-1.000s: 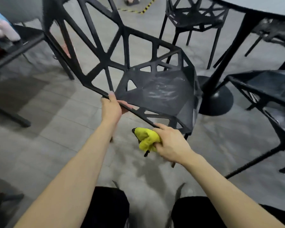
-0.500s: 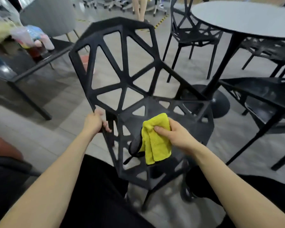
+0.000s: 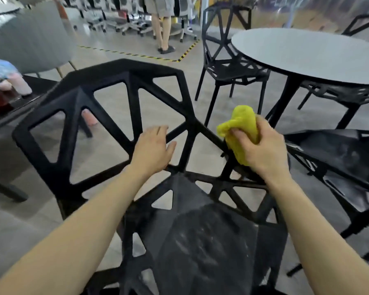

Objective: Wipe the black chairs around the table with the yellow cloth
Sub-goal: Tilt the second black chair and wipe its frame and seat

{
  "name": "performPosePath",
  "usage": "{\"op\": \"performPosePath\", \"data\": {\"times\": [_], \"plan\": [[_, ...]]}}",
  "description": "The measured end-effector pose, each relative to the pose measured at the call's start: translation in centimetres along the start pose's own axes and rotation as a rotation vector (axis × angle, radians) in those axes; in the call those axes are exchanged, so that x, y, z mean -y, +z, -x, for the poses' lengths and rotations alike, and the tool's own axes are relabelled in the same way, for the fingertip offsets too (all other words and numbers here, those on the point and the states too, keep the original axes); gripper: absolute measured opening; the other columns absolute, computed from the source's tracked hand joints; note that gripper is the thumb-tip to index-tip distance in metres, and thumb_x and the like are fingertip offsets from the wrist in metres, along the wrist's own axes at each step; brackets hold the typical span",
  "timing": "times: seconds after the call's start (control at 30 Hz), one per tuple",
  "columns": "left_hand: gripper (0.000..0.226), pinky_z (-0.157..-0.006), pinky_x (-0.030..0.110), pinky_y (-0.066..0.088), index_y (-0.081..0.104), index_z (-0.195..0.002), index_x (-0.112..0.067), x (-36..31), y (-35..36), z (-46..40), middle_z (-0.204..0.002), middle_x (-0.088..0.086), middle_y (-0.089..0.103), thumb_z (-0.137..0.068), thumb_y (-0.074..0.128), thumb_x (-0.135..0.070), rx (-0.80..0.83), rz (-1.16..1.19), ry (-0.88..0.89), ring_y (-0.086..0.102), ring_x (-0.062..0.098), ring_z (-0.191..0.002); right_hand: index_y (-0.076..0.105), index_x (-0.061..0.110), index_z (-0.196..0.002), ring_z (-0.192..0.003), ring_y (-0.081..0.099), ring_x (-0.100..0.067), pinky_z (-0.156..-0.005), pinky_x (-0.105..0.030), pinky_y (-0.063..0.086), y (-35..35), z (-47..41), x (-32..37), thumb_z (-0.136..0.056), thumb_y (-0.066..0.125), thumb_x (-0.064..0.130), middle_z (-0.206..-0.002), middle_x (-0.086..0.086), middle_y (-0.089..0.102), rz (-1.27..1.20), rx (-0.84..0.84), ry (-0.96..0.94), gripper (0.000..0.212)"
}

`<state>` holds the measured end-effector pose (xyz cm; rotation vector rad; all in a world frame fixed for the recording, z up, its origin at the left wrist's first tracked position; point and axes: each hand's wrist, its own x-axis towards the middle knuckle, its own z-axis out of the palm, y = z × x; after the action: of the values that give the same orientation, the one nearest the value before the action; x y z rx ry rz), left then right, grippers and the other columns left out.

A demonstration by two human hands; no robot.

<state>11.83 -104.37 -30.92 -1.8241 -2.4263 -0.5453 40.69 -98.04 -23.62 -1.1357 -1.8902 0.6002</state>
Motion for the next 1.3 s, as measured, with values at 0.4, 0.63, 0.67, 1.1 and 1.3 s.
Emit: {"op": "performPosePath", "data": {"times": [0.4, 0.63, 0.67, 1.1, 1.3], "plan": [[0.054, -0.089, 0.049, 0.053, 0.058, -0.098, -0.028, 1.1, 5.2, -6.1, -0.102, 0.004, 0.07, -0.111, 0.017, -0.06, 0.207, 0.135, -0.285, 0.065, 0.037, -0.102, 0.065, 0.016, -0.097, -0.088, 0.067, -0.034, -0.076, -0.044, 0.056, 14.9, -13.9, -4.4, -0.099, 0.05, 0.067, -0.09, -0.007, 0.072, 0.544, 0.672, -0.103, 0.053], [0.055, -0.084, 0.048, 0.047, 0.058, -0.1, -0.028, 1.3, 6.0, -6.3, -0.103, 0.003, 0.069, -0.112, 0.014, -0.059, 0.163, 0.067, -0.284, 0.063, 0.037, -0.101, 0.059, 0.028, -0.099, -0.091, 0.069, -0.024, -0.09, -0.044, 0.055, 5.5, -5.3, -13.5, -0.094, 0.041, 0.078, -0.092, 0.004, 0.073, 0.287, 0.668, 0.144, 0.054], [0.055, -0.084, 0.048, 0.047, 0.058, -0.099, -0.028, 1.3, 6.0, -6.3, -0.102, 0.003, 0.069, -0.112, 0.014, -0.059, 0.159, 0.061, -0.283, 0.063, 0.036, -0.1, 0.056, 0.027, -0.098, -0.09, 0.068, -0.026, -0.089, -0.046, 0.054, 4.2, -4.8, -14.7, -0.099, 0.041, 0.074, -0.09, 0.003, 0.071, 0.328, 0.714, 0.157, 0.05], [0.057, -0.083, 0.046, 0.047, 0.054, -0.09, -0.03, 1.3, 5.6, -6.2, -0.09, -0.006, 0.066, -0.11, 0.013, -0.064, 0.187, 0.103, -0.309, 0.063, 0.029, -0.093, 0.07, 0.016, -0.098, -0.092, 0.061, -0.031, -0.08, -0.04, 0.045, 3.8, -13.0, -1.8, -0.109, 0.034, 0.062, -0.096, -0.004, 0.073, 0.353, 0.374, -0.01, 0.059], [0.057, -0.088, 0.047, 0.049, 0.054, -0.092, -0.028, 1.0, 5.0, -6.2, -0.095, -0.001, 0.067, -0.111, 0.013, -0.063, 0.209, 0.109, -0.305, 0.063, 0.033, -0.098, 0.044, 0.012, -0.153, -0.128, 0.06, -0.042, -0.099, -0.045, 0.048, 11.4, -10.3, -5.6, -0.112, 0.037, 0.054, -0.142, -0.021, 0.063, 0.452, 0.735, 0.003, 0.059]]}}
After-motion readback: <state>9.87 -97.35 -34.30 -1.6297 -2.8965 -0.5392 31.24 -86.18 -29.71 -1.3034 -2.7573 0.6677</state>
